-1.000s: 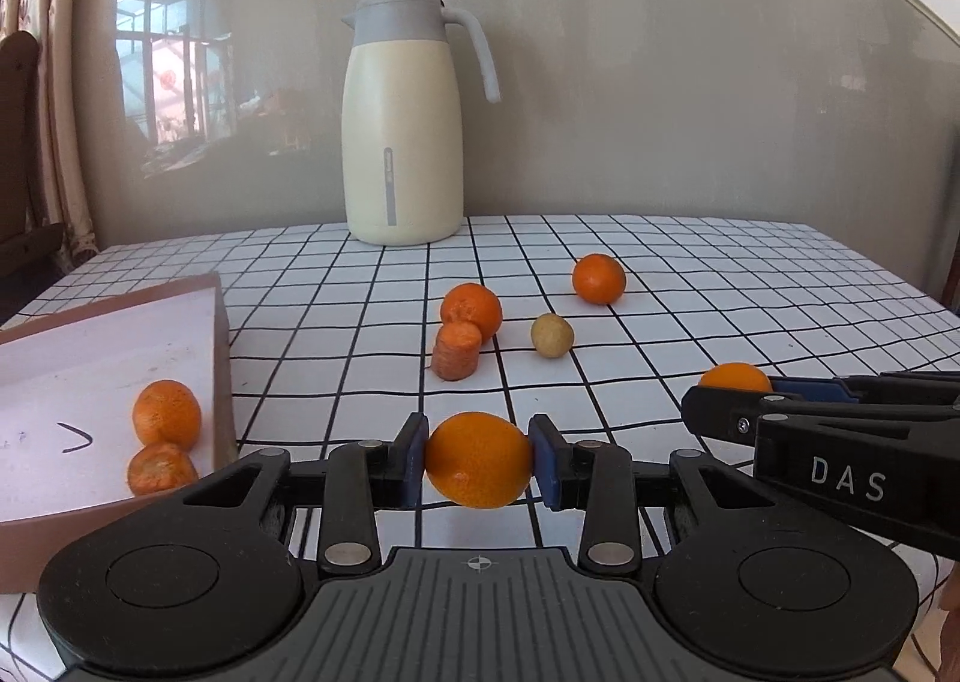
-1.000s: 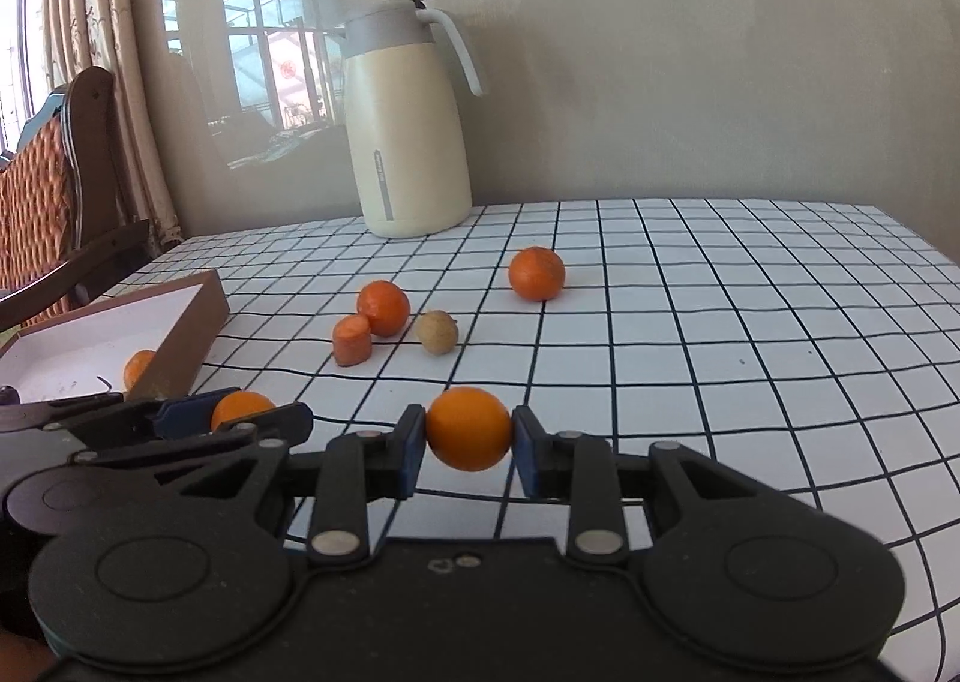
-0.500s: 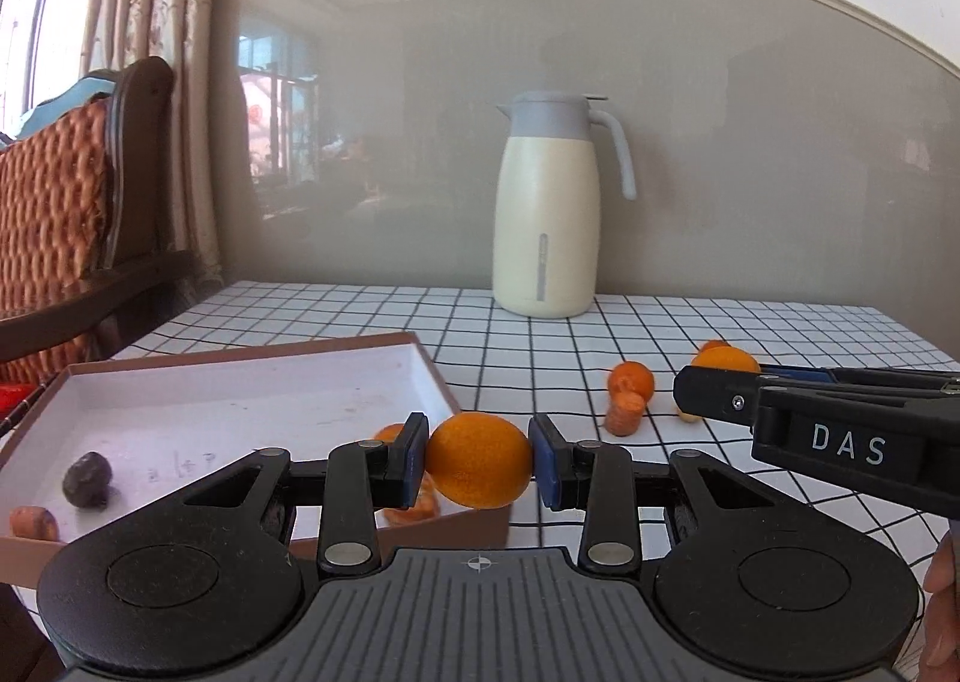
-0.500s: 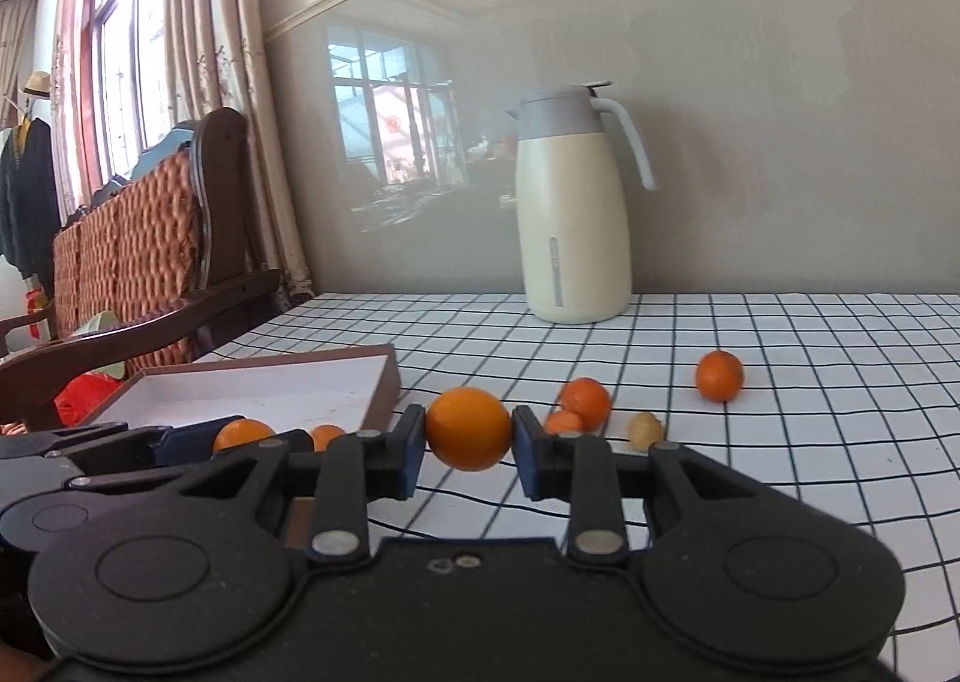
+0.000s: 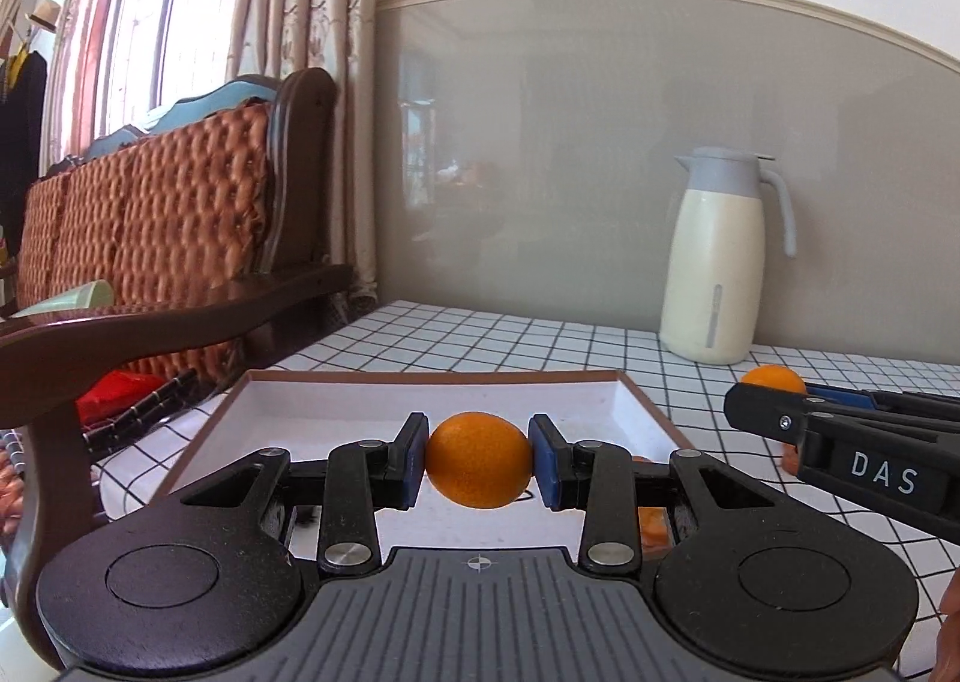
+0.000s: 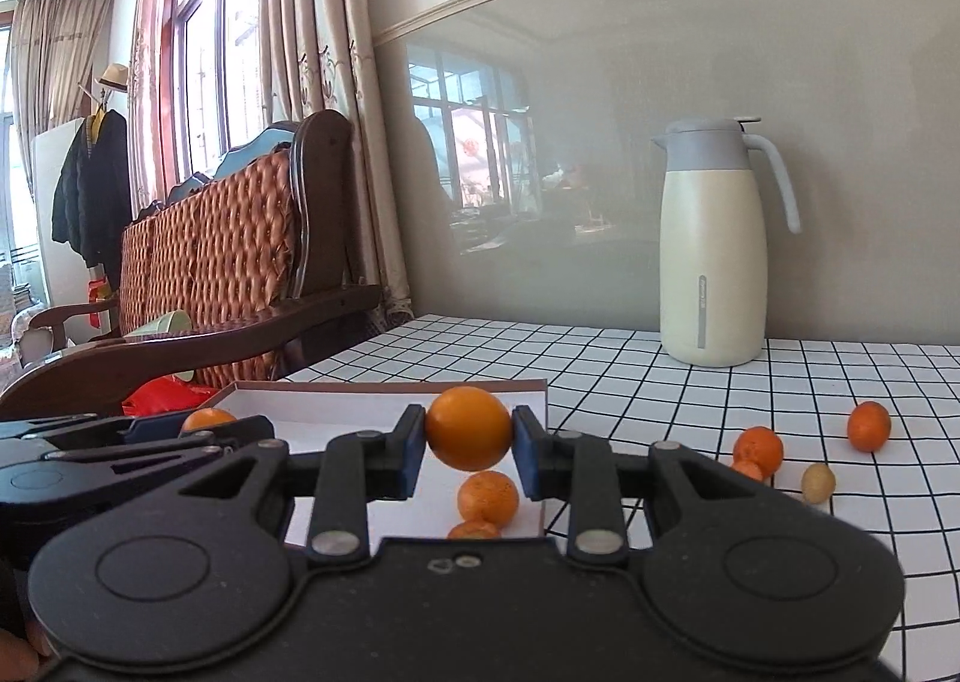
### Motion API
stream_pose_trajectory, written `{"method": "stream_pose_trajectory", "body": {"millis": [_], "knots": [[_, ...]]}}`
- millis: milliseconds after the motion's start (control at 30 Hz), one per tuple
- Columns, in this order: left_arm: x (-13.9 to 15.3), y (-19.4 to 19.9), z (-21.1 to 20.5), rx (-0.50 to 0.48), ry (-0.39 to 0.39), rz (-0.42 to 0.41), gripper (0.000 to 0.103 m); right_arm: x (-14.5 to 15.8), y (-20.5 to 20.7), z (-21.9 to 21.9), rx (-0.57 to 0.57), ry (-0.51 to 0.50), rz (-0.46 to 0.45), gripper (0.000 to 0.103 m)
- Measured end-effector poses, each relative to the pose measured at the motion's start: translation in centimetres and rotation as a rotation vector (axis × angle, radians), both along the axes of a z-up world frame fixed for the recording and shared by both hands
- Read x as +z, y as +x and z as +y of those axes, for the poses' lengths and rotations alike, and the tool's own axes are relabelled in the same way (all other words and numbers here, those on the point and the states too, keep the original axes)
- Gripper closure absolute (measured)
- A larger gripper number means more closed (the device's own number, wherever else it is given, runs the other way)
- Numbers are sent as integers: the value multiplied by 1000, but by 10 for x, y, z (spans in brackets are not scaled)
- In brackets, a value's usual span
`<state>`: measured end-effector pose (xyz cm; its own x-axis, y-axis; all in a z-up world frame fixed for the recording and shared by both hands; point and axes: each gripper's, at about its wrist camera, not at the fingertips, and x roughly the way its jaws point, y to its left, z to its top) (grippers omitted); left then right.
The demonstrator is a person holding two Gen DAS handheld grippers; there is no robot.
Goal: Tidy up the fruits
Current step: 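Open the left tool over the box while the right tool releases its orange into the box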
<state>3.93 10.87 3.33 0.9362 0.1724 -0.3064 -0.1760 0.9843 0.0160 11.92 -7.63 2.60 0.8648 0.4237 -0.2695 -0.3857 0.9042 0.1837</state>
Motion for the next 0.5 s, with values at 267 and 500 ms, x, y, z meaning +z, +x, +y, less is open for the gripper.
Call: {"method": "stream_pose_trajectory", "body": {"millis": [267,500], "knots": [[-5,13,35,81,12,13,66,-4,20,23,5,-1,22,81],[-7,32,63,135,-9,22,66,-12,38,39,1,-20,53,81]]}}
